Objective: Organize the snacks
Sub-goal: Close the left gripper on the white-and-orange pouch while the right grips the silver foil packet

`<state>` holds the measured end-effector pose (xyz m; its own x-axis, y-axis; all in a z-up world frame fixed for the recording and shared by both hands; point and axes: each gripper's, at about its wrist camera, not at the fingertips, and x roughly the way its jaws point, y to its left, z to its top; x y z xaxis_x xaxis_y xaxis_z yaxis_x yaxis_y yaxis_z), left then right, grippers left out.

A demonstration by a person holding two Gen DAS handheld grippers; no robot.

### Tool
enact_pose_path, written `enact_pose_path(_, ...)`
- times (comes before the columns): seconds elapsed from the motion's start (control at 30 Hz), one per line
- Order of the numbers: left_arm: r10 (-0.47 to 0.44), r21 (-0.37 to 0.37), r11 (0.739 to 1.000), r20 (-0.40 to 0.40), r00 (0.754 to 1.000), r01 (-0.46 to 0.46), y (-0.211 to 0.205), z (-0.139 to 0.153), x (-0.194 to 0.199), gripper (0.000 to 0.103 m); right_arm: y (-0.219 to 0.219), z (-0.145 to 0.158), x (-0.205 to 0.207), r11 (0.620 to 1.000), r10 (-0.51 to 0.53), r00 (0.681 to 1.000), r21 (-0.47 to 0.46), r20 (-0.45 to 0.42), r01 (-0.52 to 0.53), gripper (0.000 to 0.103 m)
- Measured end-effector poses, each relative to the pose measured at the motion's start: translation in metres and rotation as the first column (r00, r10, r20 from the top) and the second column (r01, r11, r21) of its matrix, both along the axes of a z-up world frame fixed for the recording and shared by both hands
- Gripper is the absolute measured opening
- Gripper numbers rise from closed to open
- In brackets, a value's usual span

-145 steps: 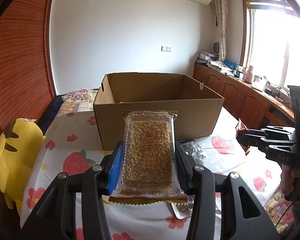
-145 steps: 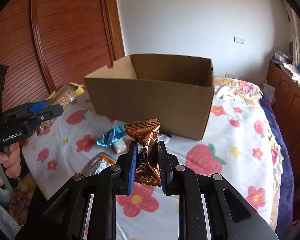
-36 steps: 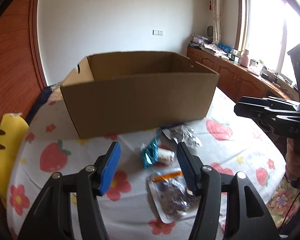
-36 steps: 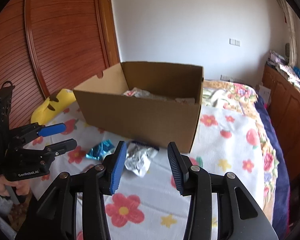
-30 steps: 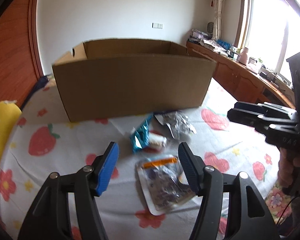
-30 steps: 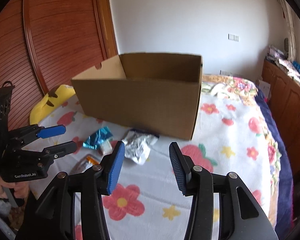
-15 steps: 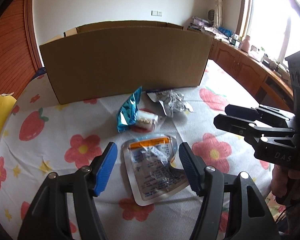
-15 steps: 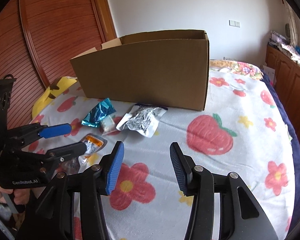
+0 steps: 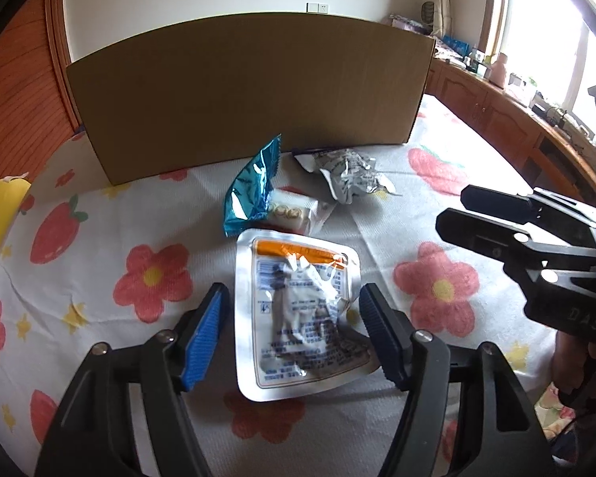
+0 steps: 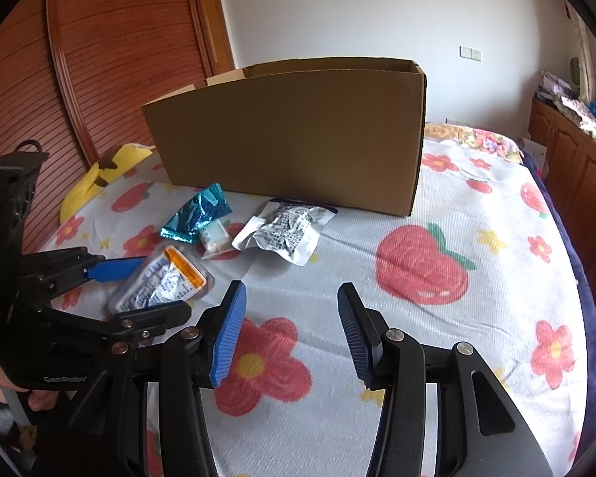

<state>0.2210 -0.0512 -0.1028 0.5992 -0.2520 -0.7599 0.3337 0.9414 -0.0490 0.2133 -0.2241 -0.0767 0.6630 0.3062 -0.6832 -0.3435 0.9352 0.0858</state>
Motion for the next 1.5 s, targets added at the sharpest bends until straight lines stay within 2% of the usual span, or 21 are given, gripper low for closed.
enact_pose_path(0.07,-0.005,0.024,1.0,0.015,1.0,0.004,-0.003,-0.002,-0.002,0.071,0.001,0.0,-0.001,1.0,0.006,1.0,-0.004,0.004,-0.006,0.049)
enact_pose_path(0.23,0.009,0.02,1.0,0.021,1.0,-0.01,-0.001,-0.004,-0.003,0.076,0.001,-0.002,-0.001,1.0,0.009,1.0,-0.005,-0.002,-0.009,0.049)
enact_pose_path(0.53,0.002,0.023,1.0,0.022,1.0,-0.002,0.001,-0.006,-0.006,0.076,-0.002,-0.003,0.001,1.0,-0.001,1.0,0.007,-0.012,0.001,0.048)
enact_pose_path(0.6,-0.006,0.019,1.0,0.018,1.0,0.006,0.001,-0.004,-0.006,0.072,-0.002,-0.003,0.001,1.0,0.001,1.0,0.007,-0.013,-0.001,0.048)
enact_pose_path(0.7,-0.004,0.014,1.0,0.025,1.0,0.003,0.005,-0.002,-0.011,0.059,-0.002,-0.004,0.001,1.0,-0.001,1.0,0.006,-0.014,0.001,0.048)
enact_pose_path(0.83,-0.022,-0.026,0.999,0.012,1.0,0.022,0.012,0.0,-0.02,0.056,-0.003,-0.004,0.001,1.0,0.002,1.0,0.007,-0.019,-0.001,0.048)
enact_pose_path(1.0,-0.03,-0.048,0.998,0.014,0.999,0.03,0.018,0.004,-0.033,0.055,-0.002,-0.005,0.002,1.0,0.004,1.0,0.005,-0.025,-0.004,0.048)
enact_pose_path(1.4,0.031,-0.07,0.997,0.133,0.991,-0.021,0.046,0.033,-0.039,0.055,-0.001,-0.005,0.003,1.0,0.003,0.999,-0.009,-0.034,-0.003,0.048)
enact_pose_path(1.5,0.039,-0.085,0.996,0.141,0.989,-0.027,0.053,0.037,-0.038,0.055,-0.001,-0.003,0.005,1.0,-0.004,0.999,-0.016,-0.04,0.003,0.048)
